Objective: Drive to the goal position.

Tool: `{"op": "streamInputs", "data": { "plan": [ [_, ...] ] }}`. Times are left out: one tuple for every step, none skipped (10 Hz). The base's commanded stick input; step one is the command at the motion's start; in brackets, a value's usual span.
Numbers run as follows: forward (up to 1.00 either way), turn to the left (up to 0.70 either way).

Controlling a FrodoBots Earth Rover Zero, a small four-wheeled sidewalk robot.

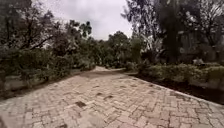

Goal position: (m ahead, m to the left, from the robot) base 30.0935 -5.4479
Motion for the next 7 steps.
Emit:
{"op": "streamInputs", "data": {
  "plan": [
    [0.70, 0.00],
    [0.70, 0.00],
    [0.70, 0.00],
    [0.70, 0.00],
    [0.70, 0.00],
    [0.70, 0.00],
    [0.70, 0.00]
  ]
}}
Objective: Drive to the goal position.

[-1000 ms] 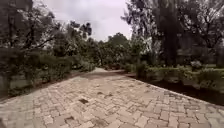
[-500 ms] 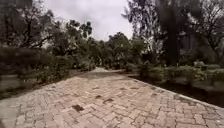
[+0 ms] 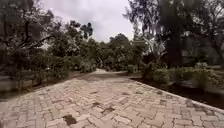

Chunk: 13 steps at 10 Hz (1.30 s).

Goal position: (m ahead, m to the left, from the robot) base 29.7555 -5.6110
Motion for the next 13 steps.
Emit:
{"op": "streamInputs", "data": {
  "plan": [
    [0.70, 0.00],
    [0.70, 0.00],
    [0.70, 0.00],
    [0.70, 0.00],
    [0.70, 0.00],
    [0.70, 0.00],
    [0.70, 0.00],
    [0.70, 0.00],
    [0.70, 0.00],
    [0.70, 0.00],
    [0.70, 0.00],
    [0.70, 0.00],
    [0.70, 0.13]
  ]
}}
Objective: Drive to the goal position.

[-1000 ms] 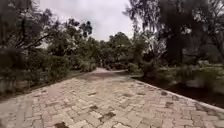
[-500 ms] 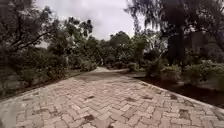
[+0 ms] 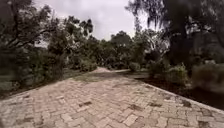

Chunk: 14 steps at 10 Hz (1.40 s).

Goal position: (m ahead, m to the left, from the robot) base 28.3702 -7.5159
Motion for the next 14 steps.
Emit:
{"op": "streamInputs", "data": {
  "plan": [
    [0.70, 0.31],
    [0.70, 0.35],
    [0.70, 0.35],
    [0.70, 0.20],
    [0.70, 0.02],
    [0.70, 0.00],
    [0.70, 0.00],
    [0.70, 0.00],
    [0.70, 0.00],
    [0.70, 0.00],
    [0.70, 0.00],
    [0.70, 0.00],
    [0.70, 0.00],
    [0.70, 0.00]
  ]
}}
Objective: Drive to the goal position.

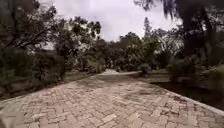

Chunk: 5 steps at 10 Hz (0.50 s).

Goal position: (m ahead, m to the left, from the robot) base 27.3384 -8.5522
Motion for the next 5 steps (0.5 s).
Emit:
{"op": "streamInputs", "data": {
  "plan": [
    [0.70, 0.00],
    [0.70, 0.00],
    [0.70, 0.00],
    [0.70, 0.00],
    [0.70, 0.00]
  ]
}}
